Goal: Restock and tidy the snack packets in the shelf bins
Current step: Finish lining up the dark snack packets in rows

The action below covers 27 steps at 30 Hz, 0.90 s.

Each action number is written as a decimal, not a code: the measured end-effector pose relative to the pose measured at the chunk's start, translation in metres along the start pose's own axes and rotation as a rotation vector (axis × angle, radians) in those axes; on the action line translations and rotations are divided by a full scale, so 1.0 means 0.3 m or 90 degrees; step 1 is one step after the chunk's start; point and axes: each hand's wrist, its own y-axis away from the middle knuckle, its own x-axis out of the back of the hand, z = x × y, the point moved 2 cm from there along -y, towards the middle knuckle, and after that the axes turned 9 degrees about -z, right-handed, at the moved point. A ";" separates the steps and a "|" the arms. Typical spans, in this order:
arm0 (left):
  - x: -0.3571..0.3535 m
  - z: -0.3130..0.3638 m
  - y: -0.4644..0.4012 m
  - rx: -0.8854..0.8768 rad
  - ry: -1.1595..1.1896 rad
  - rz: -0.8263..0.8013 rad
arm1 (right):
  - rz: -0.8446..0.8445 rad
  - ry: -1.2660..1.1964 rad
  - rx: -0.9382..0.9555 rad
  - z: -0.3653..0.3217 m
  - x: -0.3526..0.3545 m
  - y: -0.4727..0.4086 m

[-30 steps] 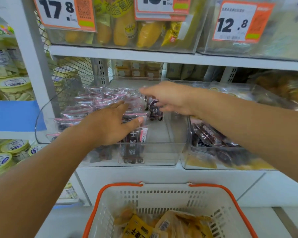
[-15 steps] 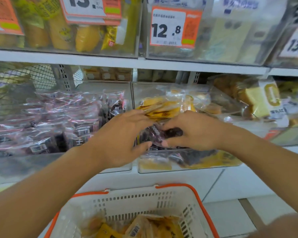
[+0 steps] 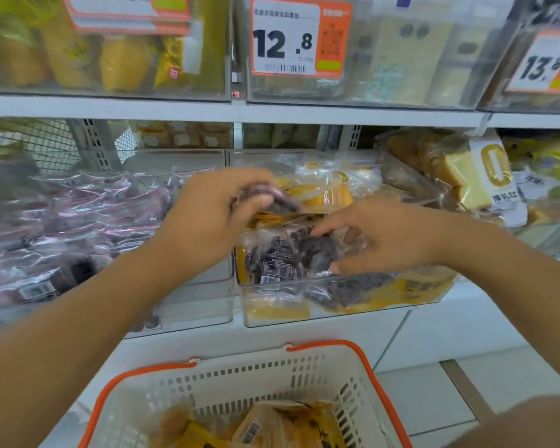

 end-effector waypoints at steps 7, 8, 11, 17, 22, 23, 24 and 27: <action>0.071 0.041 0.003 0.150 0.254 0.258 | 0.010 0.120 -0.041 -0.062 -0.030 -0.091; 0.081 0.044 0.010 0.177 0.284 0.289 | -0.006 0.121 -0.051 -0.071 -0.021 -0.097; 0.101 0.022 0.034 0.271 0.364 0.329 | 0.035 0.226 -0.055 -0.111 -0.010 -0.100; 0.118 -0.046 0.098 0.442 0.511 0.293 | 0.226 0.343 -0.066 -0.124 0.016 -0.113; 0.141 -0.056 0.127 0.523 0.647 0.289 | 0.191 0.366 -0.021 -0.130 -0.043 -0.146; 0.144 -0.056 0.132 0.527 0.665 0.284 | 0.203 0.364 -0.019 -0.134 -0.040 -0.147; 0.150 -0.056 0.135 0.525 0.681 0.283 | 0.241 0.341 -0.021 -0.133 -0.018 -0.138; 0.176 -0.055 0.138 0.496 0.671 0.306 | 0.403 0.150 -0.017 -0.120 0.093 -0.060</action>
